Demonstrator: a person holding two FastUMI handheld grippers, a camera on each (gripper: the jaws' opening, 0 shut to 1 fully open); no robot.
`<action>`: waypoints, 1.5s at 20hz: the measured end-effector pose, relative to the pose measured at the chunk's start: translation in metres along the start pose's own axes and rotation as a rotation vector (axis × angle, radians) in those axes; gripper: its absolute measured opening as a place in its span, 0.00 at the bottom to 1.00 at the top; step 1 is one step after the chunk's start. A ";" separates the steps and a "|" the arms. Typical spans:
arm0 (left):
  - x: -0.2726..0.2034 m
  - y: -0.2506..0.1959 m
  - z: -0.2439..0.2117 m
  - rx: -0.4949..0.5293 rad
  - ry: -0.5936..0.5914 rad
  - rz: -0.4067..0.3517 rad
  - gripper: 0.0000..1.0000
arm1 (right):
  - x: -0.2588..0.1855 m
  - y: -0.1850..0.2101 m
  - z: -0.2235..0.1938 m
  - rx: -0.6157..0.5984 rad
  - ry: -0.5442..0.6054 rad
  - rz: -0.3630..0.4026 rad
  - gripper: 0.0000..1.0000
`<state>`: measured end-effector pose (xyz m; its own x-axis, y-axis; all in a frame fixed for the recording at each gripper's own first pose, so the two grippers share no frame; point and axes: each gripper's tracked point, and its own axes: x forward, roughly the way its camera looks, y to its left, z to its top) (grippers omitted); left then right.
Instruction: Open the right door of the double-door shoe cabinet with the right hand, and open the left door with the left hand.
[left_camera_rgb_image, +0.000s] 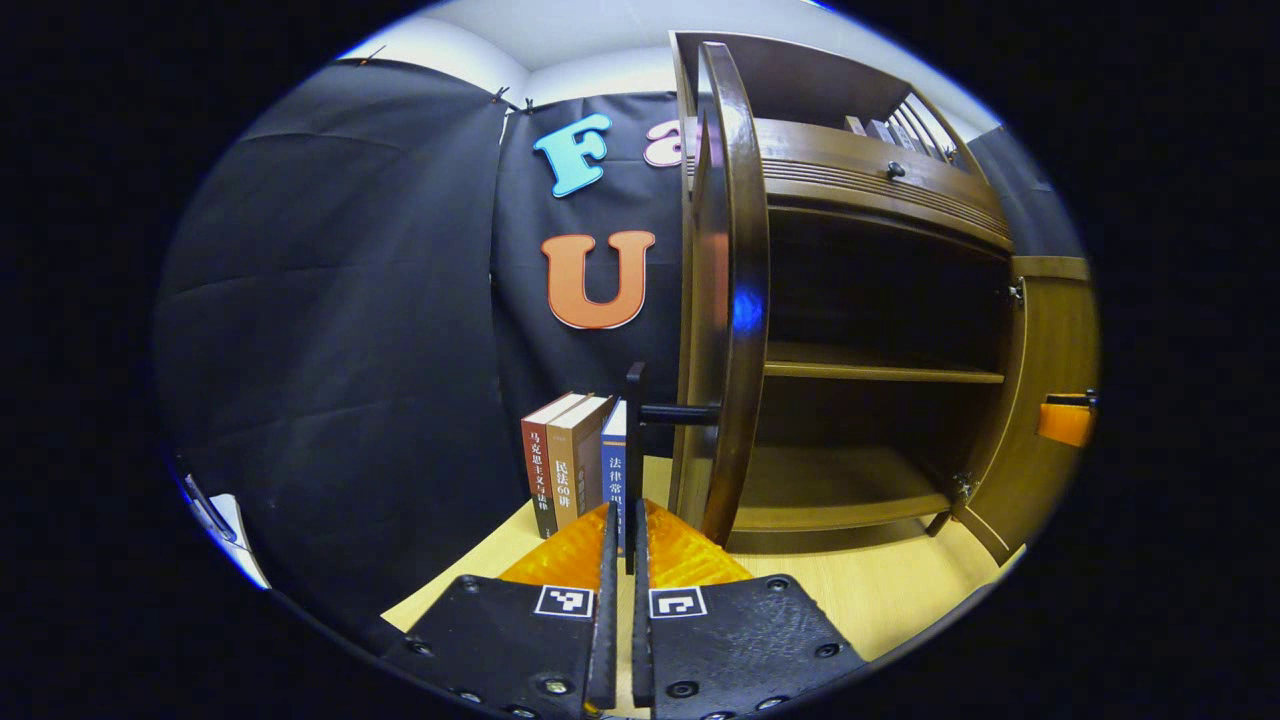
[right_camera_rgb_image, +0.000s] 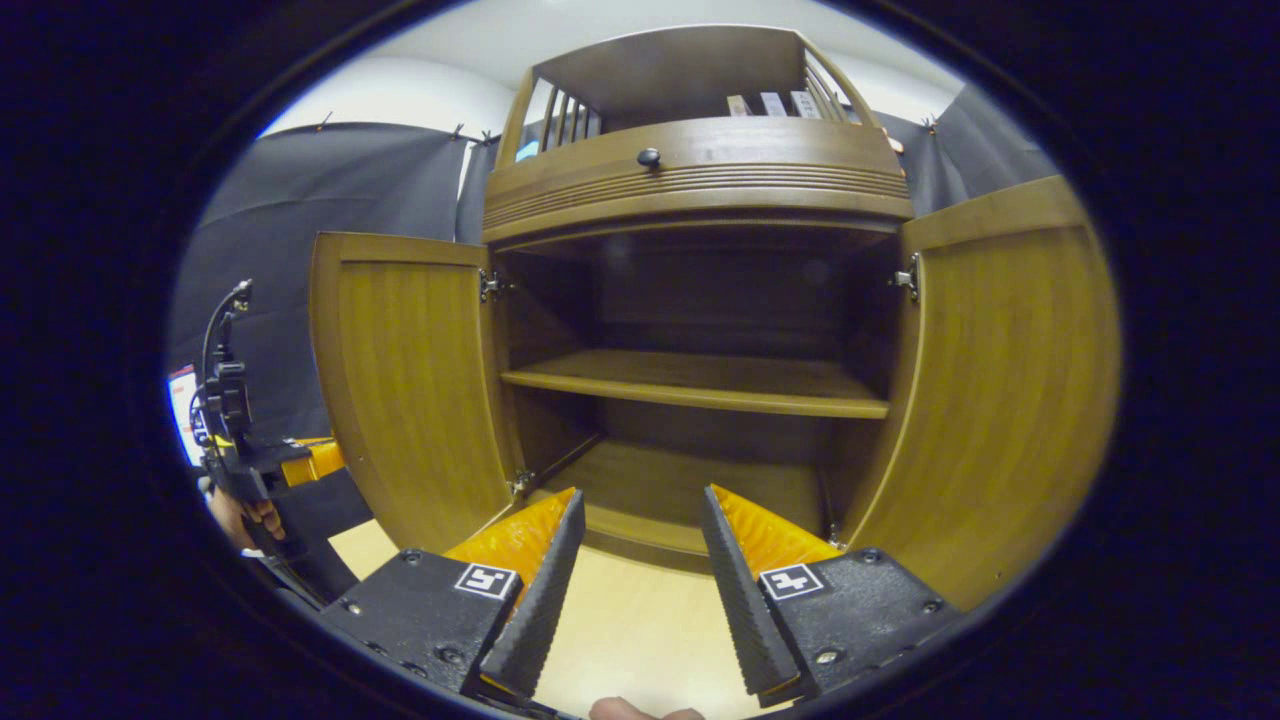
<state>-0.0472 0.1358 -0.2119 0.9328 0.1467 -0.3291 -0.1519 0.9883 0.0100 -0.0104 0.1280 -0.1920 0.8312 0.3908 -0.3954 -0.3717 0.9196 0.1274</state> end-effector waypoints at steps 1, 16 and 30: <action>0.000 0.002 0.000 -0.002 -0.001 -0.003 0.06 | 0.002 0.002 -0.001 -0.002 0.002 0.002 0.75; -0.034 0.040 0.035 0.010 -0.096 0.121 0.06 | 0.019 0.007 0.017 -0.031 -0.012 -0.022 0.75; -0.027 -0.156 0.120 0.058 -0.217 -0.308 0.80 | -0.076 -0.081 0.076 0.059 -0.198 -0.343 0.95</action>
<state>-0.0099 -0.0179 -0.0910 0.9804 -0.1586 -0.1172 0.1594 0.9872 -0.0027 -0.0124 0.0266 -0.1031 0.9686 0.0554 -0.2422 -0.0389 0.9966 0.0723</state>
